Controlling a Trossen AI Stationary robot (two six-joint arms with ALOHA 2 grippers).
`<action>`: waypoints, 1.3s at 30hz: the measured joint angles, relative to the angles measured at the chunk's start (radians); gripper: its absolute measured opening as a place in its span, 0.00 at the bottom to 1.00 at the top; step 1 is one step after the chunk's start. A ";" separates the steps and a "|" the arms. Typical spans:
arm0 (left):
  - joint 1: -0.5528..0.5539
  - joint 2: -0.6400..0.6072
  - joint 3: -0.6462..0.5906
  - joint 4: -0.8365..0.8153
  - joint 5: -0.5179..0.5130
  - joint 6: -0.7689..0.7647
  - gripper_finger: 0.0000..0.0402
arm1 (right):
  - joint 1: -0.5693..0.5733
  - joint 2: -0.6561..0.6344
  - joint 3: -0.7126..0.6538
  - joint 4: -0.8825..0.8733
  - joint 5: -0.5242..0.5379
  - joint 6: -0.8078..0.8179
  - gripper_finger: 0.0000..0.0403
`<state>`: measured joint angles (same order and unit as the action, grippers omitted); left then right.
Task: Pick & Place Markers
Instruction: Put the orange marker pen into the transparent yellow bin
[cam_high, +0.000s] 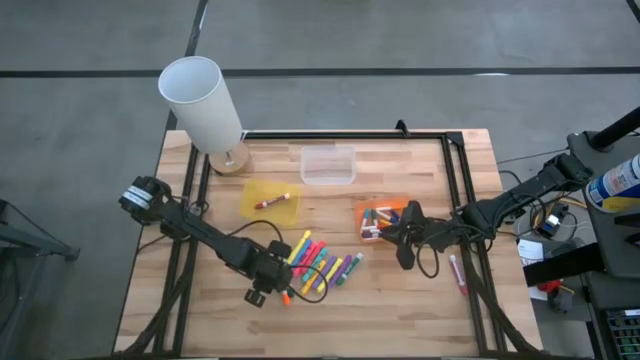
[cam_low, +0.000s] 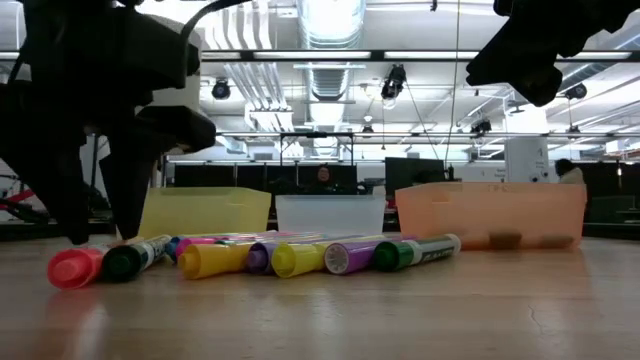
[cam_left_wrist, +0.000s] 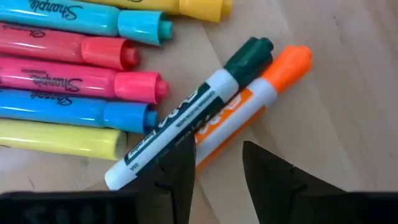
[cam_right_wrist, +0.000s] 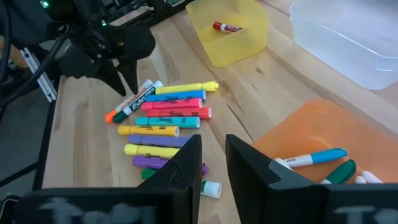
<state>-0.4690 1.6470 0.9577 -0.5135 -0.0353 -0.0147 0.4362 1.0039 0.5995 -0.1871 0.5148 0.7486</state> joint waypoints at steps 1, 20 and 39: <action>0.000 0.000 0.000 -0.003 0.000 0.000 0.35 | 0.000 0.000 0.000 0.000 0.000 0.000 0.17; -0.011 -0.004 -0.101 0.111 0.015 -0.041 0.35 | -0.001 0.000 0.000 0.010 0.004 -0.012 0.15; -0.003 -0.011 0.083 -0.165 0.067 -0.296 0.11 | 0.000 0.000 0.000 0.011 0.003 -0.008 0.16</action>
<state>-0.4723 1.6362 1.0411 -0.6790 0.0321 -0.3106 0.4358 1.0039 0.5995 -0.1763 0.5182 0.7406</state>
